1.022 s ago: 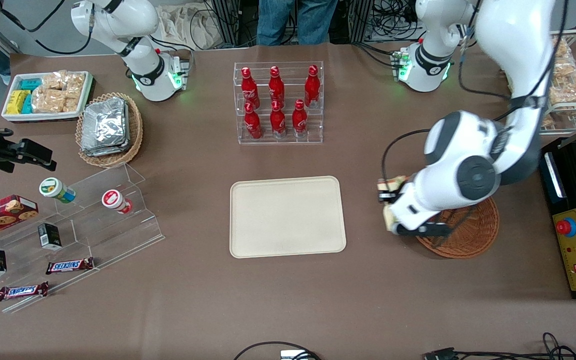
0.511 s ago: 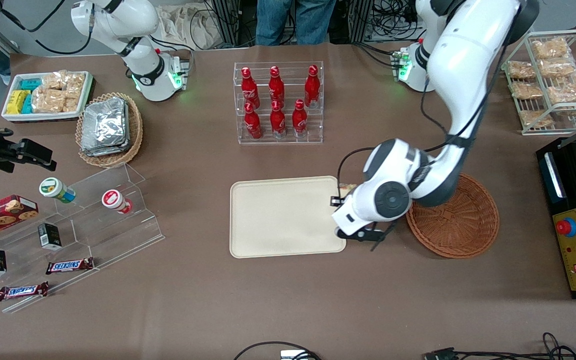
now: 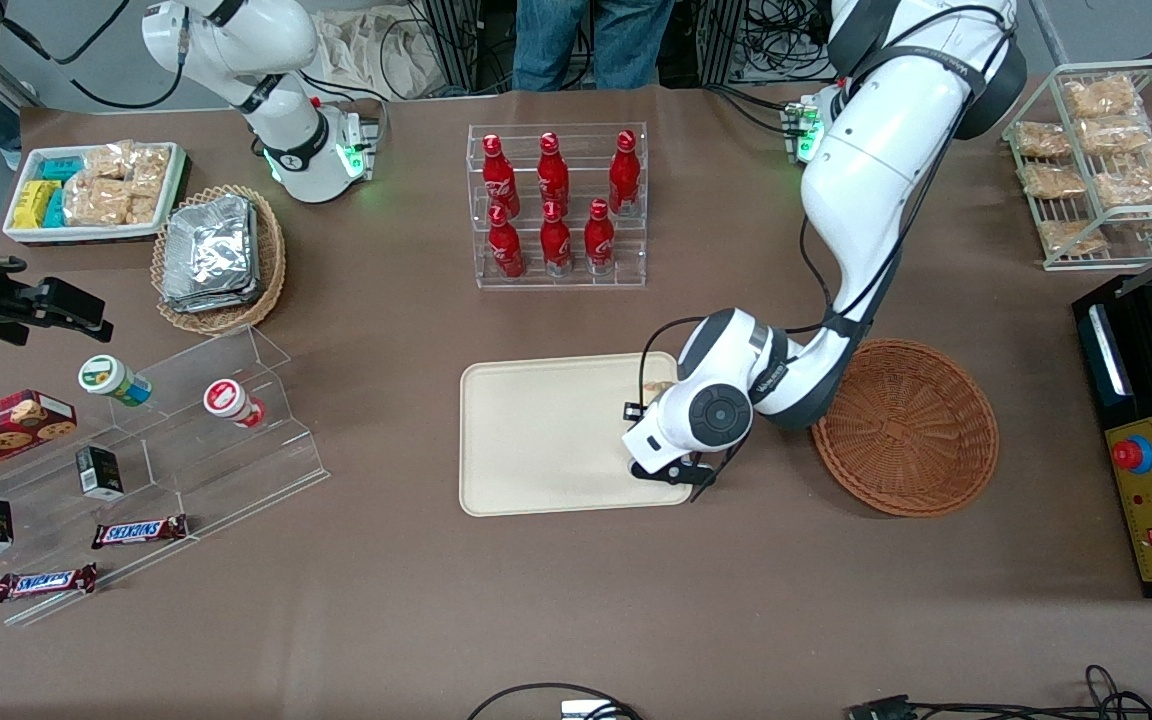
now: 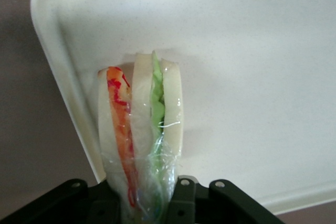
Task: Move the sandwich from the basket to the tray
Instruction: 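Carry the sandwich with the left gripper over to the cream tray, then lower the sandwich onto the tray and open the left gripper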
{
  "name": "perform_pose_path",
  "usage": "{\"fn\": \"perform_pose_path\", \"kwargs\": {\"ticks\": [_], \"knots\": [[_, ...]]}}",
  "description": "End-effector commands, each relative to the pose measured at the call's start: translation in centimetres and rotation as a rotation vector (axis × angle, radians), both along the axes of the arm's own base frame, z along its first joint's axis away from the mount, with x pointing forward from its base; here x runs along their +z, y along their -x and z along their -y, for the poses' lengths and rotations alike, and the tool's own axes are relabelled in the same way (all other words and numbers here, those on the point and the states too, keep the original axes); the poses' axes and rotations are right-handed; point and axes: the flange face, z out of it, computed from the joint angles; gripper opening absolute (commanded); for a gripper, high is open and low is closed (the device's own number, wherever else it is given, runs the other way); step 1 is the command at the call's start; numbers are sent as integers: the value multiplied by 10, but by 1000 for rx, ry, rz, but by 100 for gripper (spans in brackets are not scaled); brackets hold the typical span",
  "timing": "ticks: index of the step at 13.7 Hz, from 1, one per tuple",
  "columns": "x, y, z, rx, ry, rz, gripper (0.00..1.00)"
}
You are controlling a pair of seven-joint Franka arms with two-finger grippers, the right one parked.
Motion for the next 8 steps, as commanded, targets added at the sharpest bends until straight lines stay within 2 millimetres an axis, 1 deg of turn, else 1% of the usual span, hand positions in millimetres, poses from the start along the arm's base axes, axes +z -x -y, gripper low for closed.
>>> {"fn": "perform_pose_path", "kwargs": {"ticks": [1,3,4,5,6,8], "knots": [[6,-9,1,8,-10,28,100],[19,-17,-6,22,-7,42,100],[36,-23,-13,34,-4,59,100],[57,-30,-24,50,-1,72,100],[82,-38,-42,70,-6,70,100],[141,-49,-89,108,-26,56,100]]}}
